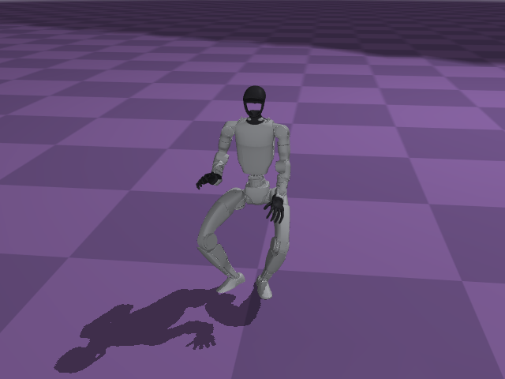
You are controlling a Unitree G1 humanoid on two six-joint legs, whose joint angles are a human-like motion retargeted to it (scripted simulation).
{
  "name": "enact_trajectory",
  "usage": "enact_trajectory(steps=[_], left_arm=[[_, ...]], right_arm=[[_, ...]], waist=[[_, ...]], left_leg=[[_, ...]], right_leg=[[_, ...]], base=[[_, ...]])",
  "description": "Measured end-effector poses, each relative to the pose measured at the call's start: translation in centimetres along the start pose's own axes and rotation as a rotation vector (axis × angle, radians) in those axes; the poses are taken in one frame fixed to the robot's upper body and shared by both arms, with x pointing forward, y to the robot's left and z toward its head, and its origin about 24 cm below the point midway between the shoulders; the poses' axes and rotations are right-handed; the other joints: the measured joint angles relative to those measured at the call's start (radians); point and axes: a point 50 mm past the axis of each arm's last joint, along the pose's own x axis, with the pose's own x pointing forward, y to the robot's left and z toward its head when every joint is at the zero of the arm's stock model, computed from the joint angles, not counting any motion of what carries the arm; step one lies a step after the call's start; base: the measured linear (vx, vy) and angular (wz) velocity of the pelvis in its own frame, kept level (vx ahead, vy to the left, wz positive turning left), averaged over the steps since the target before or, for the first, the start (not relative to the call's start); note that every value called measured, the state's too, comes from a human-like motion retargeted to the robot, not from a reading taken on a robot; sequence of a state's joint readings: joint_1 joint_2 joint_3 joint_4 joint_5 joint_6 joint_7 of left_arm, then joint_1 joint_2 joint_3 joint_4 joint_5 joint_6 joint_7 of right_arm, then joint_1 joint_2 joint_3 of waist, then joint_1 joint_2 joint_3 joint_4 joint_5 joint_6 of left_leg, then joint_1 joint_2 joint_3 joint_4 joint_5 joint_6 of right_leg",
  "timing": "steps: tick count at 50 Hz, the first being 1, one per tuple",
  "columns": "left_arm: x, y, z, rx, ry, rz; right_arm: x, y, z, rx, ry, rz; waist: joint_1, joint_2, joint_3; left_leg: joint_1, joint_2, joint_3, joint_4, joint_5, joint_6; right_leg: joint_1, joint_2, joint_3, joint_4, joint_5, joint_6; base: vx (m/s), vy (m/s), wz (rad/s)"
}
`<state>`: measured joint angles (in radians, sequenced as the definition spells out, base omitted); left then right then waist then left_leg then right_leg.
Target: Upper body actions
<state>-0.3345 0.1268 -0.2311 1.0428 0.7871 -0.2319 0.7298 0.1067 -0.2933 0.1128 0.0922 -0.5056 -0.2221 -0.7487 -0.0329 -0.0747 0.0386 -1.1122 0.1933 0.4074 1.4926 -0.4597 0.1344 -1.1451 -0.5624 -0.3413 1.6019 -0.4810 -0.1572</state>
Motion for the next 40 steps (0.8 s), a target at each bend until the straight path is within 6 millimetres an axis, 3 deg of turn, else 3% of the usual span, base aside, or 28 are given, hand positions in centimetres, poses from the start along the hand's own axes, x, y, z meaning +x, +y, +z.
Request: enact_trajectory(steps=[13,29,40], left_arm=[[-0.2,-0.5,0.2,-0.005,0.003,-0.021],[-0.5,-1.1,0.9,-0.039,-0.008,-0.033],[-0.7,-1.2,1.1,-0.032,-0.017,-0.019]], right_arm=[[-0.5,0.7,-2.1,-0.105,0.069,0.035],[-2.6,3.0,-7.9,-0.498,0.339,0.298],[-4.1,3.4,-9.4,-0.511,0.466,0.311]], waist=[[0.007,0.001,-0.008],[0.022,0.004,-0.012],[0.028,0.013,-0.012]], left_leg=[[0.01,-0.001,-0.001,0.0,0.002,-0.001],[0.016,-0.013,0.001,-0.007,0.004,0.0],[0.007,-0.01,0.0,-0.004,0.004,-0.002]], right_leg=[[0.009,-0.001,0.003,0.001,0.001,0.0],[0.012,-0.011,0.006,0.003,-0.002,0.001],[0.005,-0.008,0.006,0.003,-0.005,0.0]], base=[[0.0,0.0,0.0],[0.0,0.0,0.0],[0.0,0.0,0.0]])
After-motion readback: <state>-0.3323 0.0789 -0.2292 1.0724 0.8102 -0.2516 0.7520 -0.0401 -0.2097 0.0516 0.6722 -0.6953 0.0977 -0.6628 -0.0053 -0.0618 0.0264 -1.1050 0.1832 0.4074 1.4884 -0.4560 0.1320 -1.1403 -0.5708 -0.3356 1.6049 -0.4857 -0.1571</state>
